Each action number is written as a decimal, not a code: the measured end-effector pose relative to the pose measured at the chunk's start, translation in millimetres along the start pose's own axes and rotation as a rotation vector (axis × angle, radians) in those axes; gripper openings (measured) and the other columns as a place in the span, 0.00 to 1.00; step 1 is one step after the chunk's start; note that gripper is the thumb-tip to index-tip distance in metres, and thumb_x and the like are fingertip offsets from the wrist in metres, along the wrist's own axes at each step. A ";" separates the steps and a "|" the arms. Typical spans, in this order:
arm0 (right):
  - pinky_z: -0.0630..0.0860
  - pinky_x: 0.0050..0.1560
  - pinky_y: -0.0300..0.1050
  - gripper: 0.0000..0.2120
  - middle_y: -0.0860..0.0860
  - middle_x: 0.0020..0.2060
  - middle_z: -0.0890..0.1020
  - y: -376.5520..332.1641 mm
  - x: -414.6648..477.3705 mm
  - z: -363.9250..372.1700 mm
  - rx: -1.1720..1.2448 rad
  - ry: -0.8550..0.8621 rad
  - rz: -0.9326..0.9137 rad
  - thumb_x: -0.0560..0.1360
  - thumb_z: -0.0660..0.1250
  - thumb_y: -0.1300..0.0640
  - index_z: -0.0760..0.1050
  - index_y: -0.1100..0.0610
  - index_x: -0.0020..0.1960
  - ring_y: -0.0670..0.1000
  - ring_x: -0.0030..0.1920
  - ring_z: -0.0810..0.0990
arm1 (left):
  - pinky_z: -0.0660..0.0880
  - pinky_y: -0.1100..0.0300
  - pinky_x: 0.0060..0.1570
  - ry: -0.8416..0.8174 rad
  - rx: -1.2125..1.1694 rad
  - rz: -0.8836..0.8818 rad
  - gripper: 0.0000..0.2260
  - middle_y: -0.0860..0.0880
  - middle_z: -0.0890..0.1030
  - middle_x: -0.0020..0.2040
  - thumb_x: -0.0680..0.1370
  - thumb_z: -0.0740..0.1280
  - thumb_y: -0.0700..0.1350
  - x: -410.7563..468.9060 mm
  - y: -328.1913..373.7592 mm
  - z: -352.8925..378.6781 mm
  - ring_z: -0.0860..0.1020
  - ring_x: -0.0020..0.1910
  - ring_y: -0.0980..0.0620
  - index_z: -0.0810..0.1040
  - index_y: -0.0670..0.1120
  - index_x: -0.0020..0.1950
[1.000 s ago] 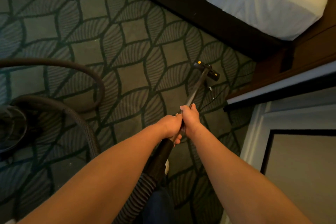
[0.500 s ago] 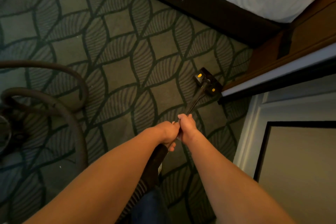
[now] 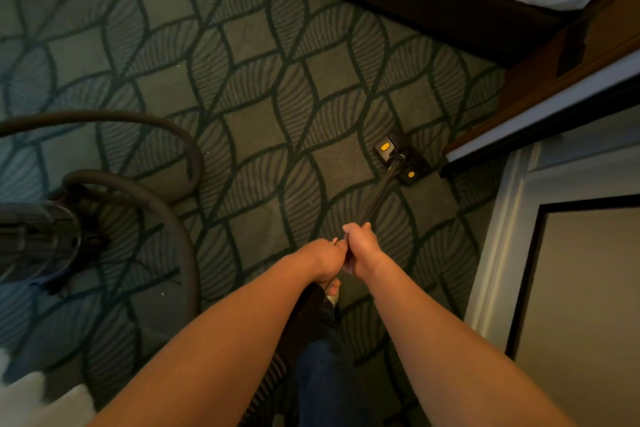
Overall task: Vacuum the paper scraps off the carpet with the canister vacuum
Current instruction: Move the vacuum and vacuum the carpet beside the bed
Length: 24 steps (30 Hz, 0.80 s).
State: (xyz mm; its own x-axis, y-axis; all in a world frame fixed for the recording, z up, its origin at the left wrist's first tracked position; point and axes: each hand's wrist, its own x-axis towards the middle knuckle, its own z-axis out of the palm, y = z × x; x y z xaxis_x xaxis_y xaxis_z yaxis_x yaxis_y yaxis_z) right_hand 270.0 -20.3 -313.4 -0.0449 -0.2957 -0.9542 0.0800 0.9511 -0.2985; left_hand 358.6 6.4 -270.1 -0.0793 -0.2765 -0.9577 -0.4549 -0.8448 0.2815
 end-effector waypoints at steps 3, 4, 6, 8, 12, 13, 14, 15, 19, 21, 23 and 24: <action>0.74 0.33 0.49 0.36 0.59 0.56 0.74 24.4 -8.7 19.1 0.015 -0.024 0.007 0.82 0.55 0.62 0.39 0.43 0.80 0.53 0.41 0.78 | 0.77 0.56 0.37 0.010 0.002 -0.013 0.25 0.43 0.78 0.32 0.83 0.47 0.58 -11.5 -30.1 -8.0 0.77 0.29 0.46 0.73 0.40 0.45; 0.75 0.34 0.50 0.36 0.61 0.59 0.73 33.9 -11.6 26.7 0.022 -0.026 0.008 0.81 0.56 0.62 0.38 0.42 0.79 0.54 0.42 0.78 | 0.76 0.57 0.36 0.014 0.008 -0.017 0.25 0.43 0.78 0.32 0.83 0.46 0.58 -16.6 -40.4 -11.9 0.77 0.29 0.47 0.72 0.41 0.44; 0.76 0.35 0.51 0.37 0.63 0.65 0.72 52.9 -17.7 42.7 0.038 -0.032 0.008 0.81 0.56 0.62 0.38 0.42 0.79 0.56 0.43 0.78 | 0.76 0.57 0.35 0.021 0.024 -0.022 0.25 0.44 0.78 0.32 0.83 0.46 0.58 -25.2 -62.2 -20.0 0.77 0.28 0.48 0.72 0.42 0.42; 0.76 0.34 0.51 0.36 0.63 0.68 0.71 70.9 -25.1 60.9 0.045 -0.036 0.011 0.81 0.56 0.62 0.38 0.43 0.79 0.57 0.45 0.78 | 0.77 0.56 0.37 0.025 0.034 -0.030 0.25 0.44 0.78 0.32 0.83 0.46 0.59 -33.2 -85.7 -29.2 0.78 0.29 0.48 0.72 0.41 0.43; 0.77 0.31 0.49 0.35 0.63 0.68 0.72 106.5 -44.3 101.5 0.072 -0.028 0.029 0.81 0.56 0.62 0.41 0.44 0.80 0.57 0.45 0.79 | 0.75 0.58 0.32 0.013 0.059 -0.045 0.25 0.43 0.77 0.34 0.83 0.47 0.58 -52.6 -129.9 -52.7 0.77 0.29 0.49 0.71 0.40 0.45; 0.77 0.30 0.49 0.35 0.63 0.67 0.72 117.1 -50.3 114.5 0.092 -0.026 0.035 0.81 0.56 0.62 0.42 0.45 0.80 0.55 0.43 0.78 | 0.74 0.59 0.31 -0.003 0.055 -0.048 0.24 0.43 0.76 0.33 0.83 0.46 0.58 -58.1 -142.9 -60.2 0.76 0.28 0.48 0.70 0.40 0.44; 0.76 0.31 0.49 0.34 0.62 0.66 0.73 126.9 -56.0 126.0 0.102 -0.024 0.042 0.81 0.56 0.62 0.42 0.45 0.80 0.54 0.42 0.78 | 0.74 0.59 0.32 -0.016 0.056 -0.048 0.24 0.43 0.76 0.33 0.83 0.46 0.57 -63.6 -155.0 -67.4 0.75 0.27 0.48 0.70 0.41 0.43; 0.76 0.33 0.50 0.33 0.62 0.66 0.73 137.1 -61.1 137.3 0.107 -0.022 0.048 0.81 0.55 0.62 0.44 0.45 0.80 0.54 0.42 0.77 | 0.74 0.59 0.32 -0.024 0.065 -0.047 0.24 0.43 0.76 0.33 0.83 0.46 0.57 -68.7 -168.1 -74.2 0.75 0.28 0.48 0.70 0.41 0.42; 0.76 0.33 0.51 0.31 0.61 0.63 0.73 185.3 -76.1 181.0 0.134 -0.005 0.051 0.81 0.56 0.62 0.48 0.47 0.79 0.56 0.45 0.78 | 0.75 0.58 0.32 -0.046 0.136 -0.062 0.24 0.43 0.76 0.34 0.83 0.46 0.58 -86.1 -226.0 -101.1 0.76 0.28 0.49 0.70 0.42 0.41; 0.75 0.32 0.49 0.33 0.60 0.61 0.73 206.3 -86.7 201.2 0.173 -0.010 0.068 0.81 0.56 0.62 0.45 0.45 0.80 0.54 0.43 0.78 | 0.75 0.59 0.31 -0.059 0.154 -0.054 0.24 0.43 0.76 0.32 0.83 0.46 0.57 -94.9 -251.7 -112.9 0.76 0.27 0.50 0.70 0.42 0.41; 0.75 0.32 0.49 0.33 0.60 0.62 0.73 224.8 -98.9 221.2 0.217 -0.008 0.072 0.81 0.55 0.63 0.45 0.45 0.80 0.54 0.42 0.78 | 0.75 0.60 0.30 -0.073 0.170 -0.047 0.24 0.43 0.76 0.32 0.83 0.46 0.57 -106.7 -275.1 -123.7 0.76 0.26 0.50 0.70 0.42 0.41; 0.75 0.32 0.49 0.33 0.60 0.61 0.73 233.6 -104.0 229.6 0.230 -0.008 0.072 0.81 0.55 0.63 0.45 0.45 0.80 0.54 0.41 0.78 | 0.74 0.60 0.29 -0.079 0.186 -0.045 0.24 0.44 0.76 0.32 0.84 0.46 0.57 -112.6 -285.3 -128.5 0.76 0.26 0.50 0.70 0.42 0.41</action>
State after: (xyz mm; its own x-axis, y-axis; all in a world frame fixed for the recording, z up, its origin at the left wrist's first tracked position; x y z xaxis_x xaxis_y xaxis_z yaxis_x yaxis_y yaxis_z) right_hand 522.0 212.0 -288.3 -0.0229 -0.2293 -0.9731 0.3071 0.9247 -0.2251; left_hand 611.4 219.7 -235.0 -0.1210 -0.1977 -0.9728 -0.6147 -0.7545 0.2298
